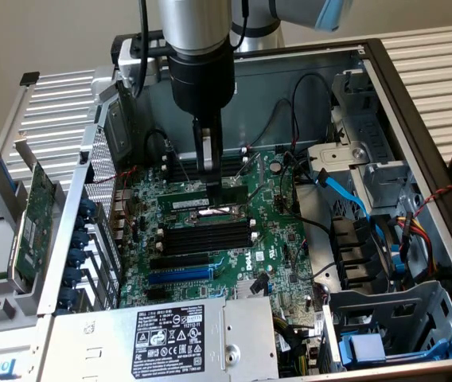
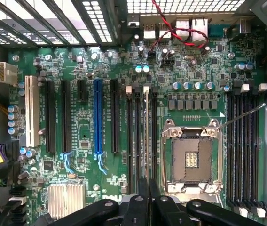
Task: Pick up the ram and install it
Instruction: 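Insert the ram into the slot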
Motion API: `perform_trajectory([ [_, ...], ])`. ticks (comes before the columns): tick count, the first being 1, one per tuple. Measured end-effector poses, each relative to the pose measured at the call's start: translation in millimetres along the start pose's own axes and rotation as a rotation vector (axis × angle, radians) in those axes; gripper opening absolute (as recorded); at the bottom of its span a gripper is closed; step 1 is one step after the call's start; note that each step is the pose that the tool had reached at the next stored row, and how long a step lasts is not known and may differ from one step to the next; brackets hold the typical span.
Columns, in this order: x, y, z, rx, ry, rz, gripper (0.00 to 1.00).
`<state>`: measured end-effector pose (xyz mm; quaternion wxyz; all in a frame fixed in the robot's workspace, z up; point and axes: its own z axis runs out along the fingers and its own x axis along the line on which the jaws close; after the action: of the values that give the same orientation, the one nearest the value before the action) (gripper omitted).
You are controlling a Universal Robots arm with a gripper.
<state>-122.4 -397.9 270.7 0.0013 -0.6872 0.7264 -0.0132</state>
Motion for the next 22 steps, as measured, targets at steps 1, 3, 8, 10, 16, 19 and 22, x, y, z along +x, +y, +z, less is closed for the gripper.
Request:
perform_trajectory([
  [1,0.3,0.0,0.4,0.0000,0.0000,0.000,0.12],
  [3,2.4,-0.1,0.8,0.0001,-0.0002,0.000,0.12],
  [8,6.1,-0.4,2.8,0.0000,-0.0001,0.000,0.12],
  [10,6.1,-0.4,5.3,0.0000,0.0000,0.000,0.12],
  [16,6.0,-0.3,10.7,-0.0001,0.0000,0.000,0.12],
  [19,6.0,-0.3,12.8,-0.0003,0.0000,0.000,0.12],
  [22,7.0,-0.4,13.9,-0.0016,0.0003,0.000,0.12],
])
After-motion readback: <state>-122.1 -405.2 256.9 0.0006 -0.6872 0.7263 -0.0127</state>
